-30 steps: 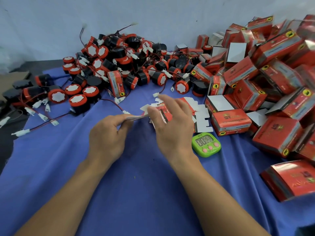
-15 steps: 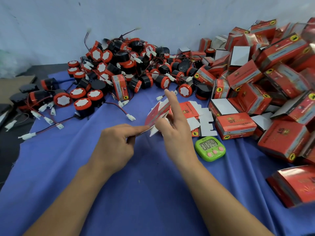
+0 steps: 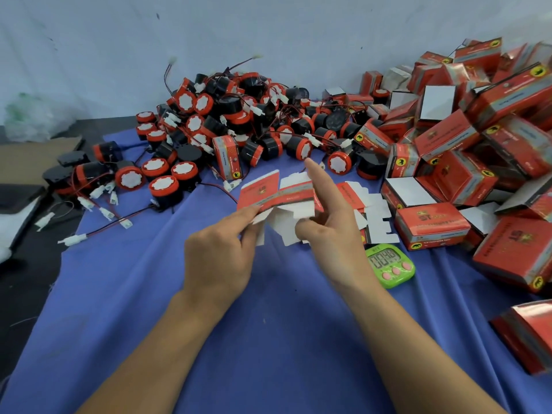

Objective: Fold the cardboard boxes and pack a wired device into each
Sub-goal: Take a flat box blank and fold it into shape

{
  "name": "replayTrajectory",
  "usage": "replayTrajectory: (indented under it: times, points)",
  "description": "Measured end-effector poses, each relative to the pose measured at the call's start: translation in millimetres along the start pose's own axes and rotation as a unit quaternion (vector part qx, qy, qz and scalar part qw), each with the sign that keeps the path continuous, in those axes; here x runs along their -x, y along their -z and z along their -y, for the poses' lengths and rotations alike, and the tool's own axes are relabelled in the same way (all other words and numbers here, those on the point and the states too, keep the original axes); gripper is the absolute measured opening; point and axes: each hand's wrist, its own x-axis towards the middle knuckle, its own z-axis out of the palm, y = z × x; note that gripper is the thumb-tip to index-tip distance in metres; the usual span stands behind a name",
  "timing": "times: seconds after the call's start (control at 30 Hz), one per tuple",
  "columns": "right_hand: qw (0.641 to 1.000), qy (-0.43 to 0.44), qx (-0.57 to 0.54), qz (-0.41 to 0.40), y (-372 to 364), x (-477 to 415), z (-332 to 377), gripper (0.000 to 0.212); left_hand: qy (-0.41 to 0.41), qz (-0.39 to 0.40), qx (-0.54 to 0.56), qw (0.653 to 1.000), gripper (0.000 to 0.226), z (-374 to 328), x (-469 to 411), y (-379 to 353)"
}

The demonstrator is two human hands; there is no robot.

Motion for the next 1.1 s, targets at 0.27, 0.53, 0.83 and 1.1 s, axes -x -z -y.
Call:
replayTrajectory:
  times: [0.27,0.53,0.83,1.1]
  points:
    - [0.996,0.005,0.061,-0.061,-32,17,4,0.051,0.032,0.016,0.138,0.99,0.027,-15,9,4]
    - [0.993,0.038,0.116,0.0,-20,9,13,0.035,0.122,0.02,0.223,0.967,0.089,-20,4,2]
    - [0.986,-0.014,0.111,0.123,5,-1,16,0.033,0.069,0.099,0.343,0.932,0.072,-7,-5,19]
    - [0.979,-0.071,-0.034,0.19,2,0,9,0.046,0.116,-0.002,0.122,0.986,0.056,-12,0,9]
